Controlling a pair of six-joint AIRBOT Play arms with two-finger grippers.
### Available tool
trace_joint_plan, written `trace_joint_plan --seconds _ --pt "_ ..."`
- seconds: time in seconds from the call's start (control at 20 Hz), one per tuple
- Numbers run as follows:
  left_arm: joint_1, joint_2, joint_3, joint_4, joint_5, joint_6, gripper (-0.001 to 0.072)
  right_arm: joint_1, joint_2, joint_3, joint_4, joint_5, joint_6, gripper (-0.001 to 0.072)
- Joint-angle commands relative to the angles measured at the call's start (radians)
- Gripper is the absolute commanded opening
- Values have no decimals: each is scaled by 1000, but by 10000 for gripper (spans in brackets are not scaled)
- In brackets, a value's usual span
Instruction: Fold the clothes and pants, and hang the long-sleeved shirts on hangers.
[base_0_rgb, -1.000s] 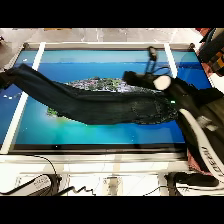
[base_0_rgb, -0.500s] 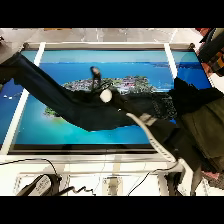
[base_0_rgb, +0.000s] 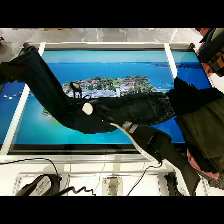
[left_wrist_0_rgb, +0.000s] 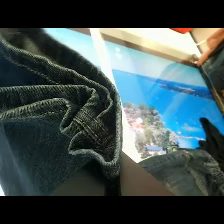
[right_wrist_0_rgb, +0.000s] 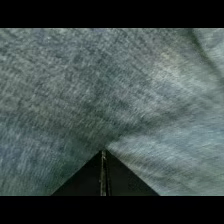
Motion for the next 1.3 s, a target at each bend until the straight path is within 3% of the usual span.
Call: trace_joint_plan --seconds 0.0,0.2,0.4,0.45,0.55,0.6,0.7,0.85,1.0,1.2,1.25 --pt "-55 -39 -2 5 0 -1 16 -129 45 7 -102 109 4 32" --pt "-208 -140 -8 4 -59 -2 15 -396 165 7 -181 292 3 32" --pt "-484 -251 -8 1 -61 -2 16 -632 274 6 -188 415 -49 32" --pt "-555 -271 -8 1 -61 -2 60 -670 293 6 -188 440 -49 32" --pt "-658 -288 -8 0 -79 -2 549 -730 327 6 -191 484 -74 32" --pt "-689 -286 -8 1 -82 -2 635 -751 340 6 -193 503 -100 32" --pt "-702 -276 -8 5 -81 -2 634 -777 353 6 -200 536 -128 32" --pt "-597 -261 -8 52 -82 -48 634 -785 355 6 -209 568 -130 32" --pt "-407 -251 -10 210 -92 -90 633 -775 355 6 -209 578 -158 32" --pt "-155 -251 -110 383 -128 -84 629 -763 354 0 -207 577 -180 32" --pt "-105 -251 -168 373 -82 -72 580 -758 354 -5 -206 576 -180 32"
